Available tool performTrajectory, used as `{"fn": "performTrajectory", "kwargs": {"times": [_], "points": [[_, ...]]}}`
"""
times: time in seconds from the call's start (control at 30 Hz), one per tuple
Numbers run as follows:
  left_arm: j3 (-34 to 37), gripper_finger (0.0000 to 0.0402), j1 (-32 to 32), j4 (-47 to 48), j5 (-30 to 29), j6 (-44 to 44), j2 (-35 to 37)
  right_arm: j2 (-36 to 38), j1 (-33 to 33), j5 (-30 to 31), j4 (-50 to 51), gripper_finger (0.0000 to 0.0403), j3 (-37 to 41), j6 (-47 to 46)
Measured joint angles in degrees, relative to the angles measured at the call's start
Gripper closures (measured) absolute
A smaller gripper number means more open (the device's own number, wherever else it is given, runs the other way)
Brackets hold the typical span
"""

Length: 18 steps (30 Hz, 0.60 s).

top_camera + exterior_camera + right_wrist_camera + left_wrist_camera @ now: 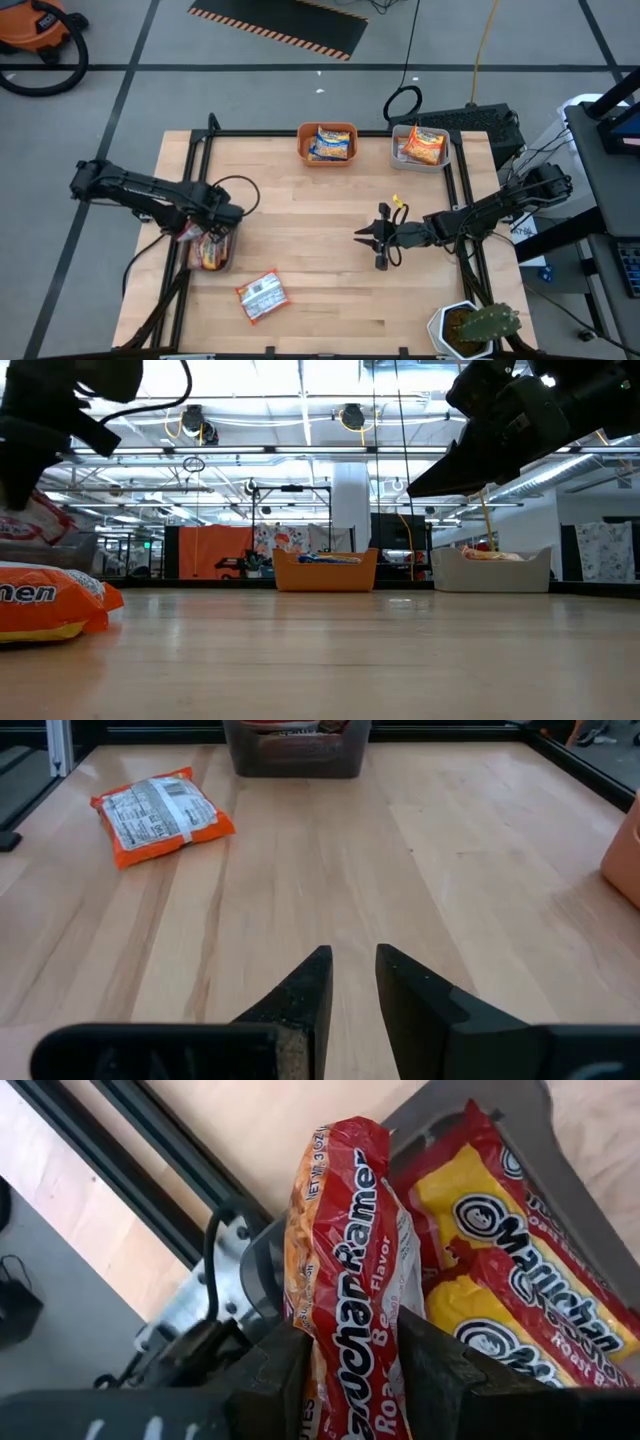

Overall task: Sort Maruchan noodles
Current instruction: Put the red noodle pack into the black bin

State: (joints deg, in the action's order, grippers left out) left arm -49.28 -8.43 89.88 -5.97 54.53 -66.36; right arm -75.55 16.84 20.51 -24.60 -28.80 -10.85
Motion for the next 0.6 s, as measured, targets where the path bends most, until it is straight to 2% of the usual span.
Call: {"fn": "performTrajectory", "kwargs": {"times": [0.33,0.43,0.6], "points": [[0.0,0.0275,-3.5,0.2,0.6,3.5,0.0,0.0,0.0,0.2,-0.7,0.0328,0.0,0.2],[0.0,0.0252,-4.2,0.2,0.2,4.9,0.0,0.0,0.0,0.2,-0.9,0.0328,0.0,0.2],[0.0,0.0187,-4.6,0.3,1.0,7.5,0.0,0.0,0.0,0.2,-0.9,0.0328,0.0,0.4]]}}
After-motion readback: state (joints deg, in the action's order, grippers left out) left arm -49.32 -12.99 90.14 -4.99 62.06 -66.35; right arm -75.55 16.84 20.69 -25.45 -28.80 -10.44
